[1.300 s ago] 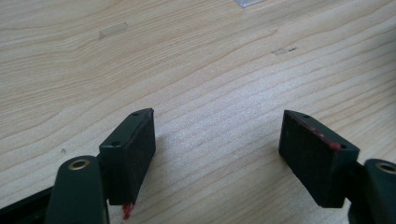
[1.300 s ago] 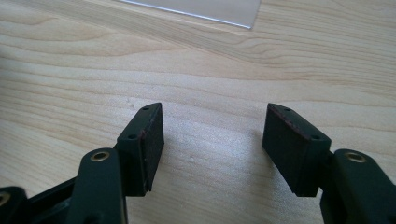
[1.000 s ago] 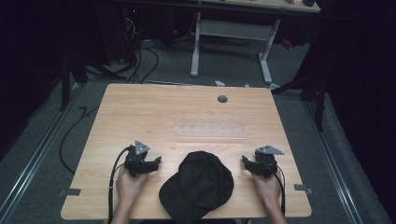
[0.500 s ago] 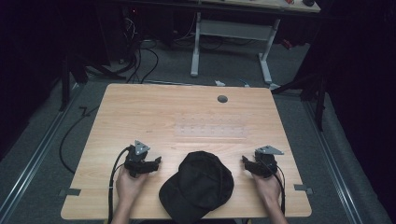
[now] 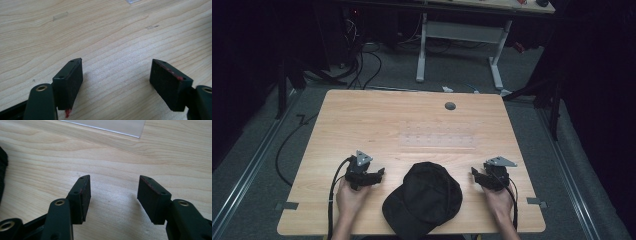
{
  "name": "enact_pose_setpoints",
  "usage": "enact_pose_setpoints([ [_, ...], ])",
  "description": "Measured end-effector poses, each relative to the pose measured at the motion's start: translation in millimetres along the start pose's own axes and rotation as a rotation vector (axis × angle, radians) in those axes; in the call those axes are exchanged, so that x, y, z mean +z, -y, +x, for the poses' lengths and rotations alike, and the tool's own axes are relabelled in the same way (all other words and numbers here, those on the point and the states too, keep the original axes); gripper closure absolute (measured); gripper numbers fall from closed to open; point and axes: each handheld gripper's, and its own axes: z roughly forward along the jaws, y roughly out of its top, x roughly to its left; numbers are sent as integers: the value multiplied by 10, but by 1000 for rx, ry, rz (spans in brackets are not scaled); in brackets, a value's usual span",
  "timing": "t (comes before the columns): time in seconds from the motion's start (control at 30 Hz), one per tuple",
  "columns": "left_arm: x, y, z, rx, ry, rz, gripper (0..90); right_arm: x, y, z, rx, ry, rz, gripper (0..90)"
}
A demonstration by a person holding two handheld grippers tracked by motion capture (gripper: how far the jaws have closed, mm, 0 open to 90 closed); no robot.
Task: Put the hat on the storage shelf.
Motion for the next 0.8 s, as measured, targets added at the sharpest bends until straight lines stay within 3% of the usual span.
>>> enact_pose_setpoints([
  [0.27,-1,0,0,-1,-1,-1,269,-119,0,63,-11,-23,-25,465],
  [0.73,-2,-1,3,-4,-2,-2,269,-287,16,194,-25,-115,-70,483],
  [0.8,-1,0,1,-4,-3,-3,270,-348,12,251,-25,-147,-88,490],
])
